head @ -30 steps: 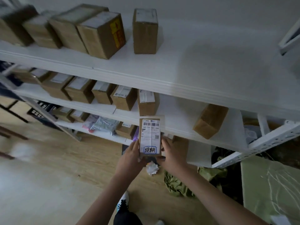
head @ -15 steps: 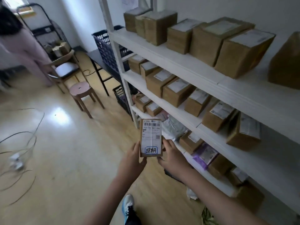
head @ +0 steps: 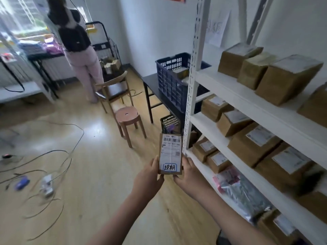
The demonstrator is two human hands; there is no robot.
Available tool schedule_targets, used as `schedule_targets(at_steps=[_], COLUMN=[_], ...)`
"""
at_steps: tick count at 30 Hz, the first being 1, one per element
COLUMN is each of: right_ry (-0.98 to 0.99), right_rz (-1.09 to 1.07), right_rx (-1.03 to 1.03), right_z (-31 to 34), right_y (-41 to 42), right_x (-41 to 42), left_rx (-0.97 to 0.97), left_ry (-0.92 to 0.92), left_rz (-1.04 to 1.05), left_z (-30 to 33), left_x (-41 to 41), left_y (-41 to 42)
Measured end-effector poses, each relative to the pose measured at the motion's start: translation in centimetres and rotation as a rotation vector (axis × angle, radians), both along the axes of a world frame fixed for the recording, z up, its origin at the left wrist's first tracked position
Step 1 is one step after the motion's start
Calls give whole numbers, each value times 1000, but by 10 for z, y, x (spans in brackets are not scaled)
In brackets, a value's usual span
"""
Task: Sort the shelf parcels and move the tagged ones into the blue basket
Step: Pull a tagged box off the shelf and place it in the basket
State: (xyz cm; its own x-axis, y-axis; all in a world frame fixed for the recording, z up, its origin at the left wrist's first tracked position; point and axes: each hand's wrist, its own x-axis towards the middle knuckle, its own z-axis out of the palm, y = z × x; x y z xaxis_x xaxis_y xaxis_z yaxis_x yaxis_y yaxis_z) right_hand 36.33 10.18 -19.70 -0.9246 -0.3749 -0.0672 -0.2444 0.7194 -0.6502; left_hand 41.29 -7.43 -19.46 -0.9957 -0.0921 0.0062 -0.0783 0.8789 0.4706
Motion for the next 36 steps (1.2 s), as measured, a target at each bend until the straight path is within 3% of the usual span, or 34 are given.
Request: schedule_targets(at_steps=[10,22,30,36], right_ry=[36,70,139,191], right_rz=[42,54,-231,-532], right_rx=[-15,-73,-63,-83], right_z=[8,55,81,97], right_y=[-119,-296,-347,-308], right_x=[-225,-483,-629,-705], left_rx=[20,85,58,42], left_ry=[73,144,176,153], left_rz=[63,160,-140,-413], left_z=[0,52,77,94], left_x=[-221,-481,-672,-801], left_y=[-114,-274,-335,-290])
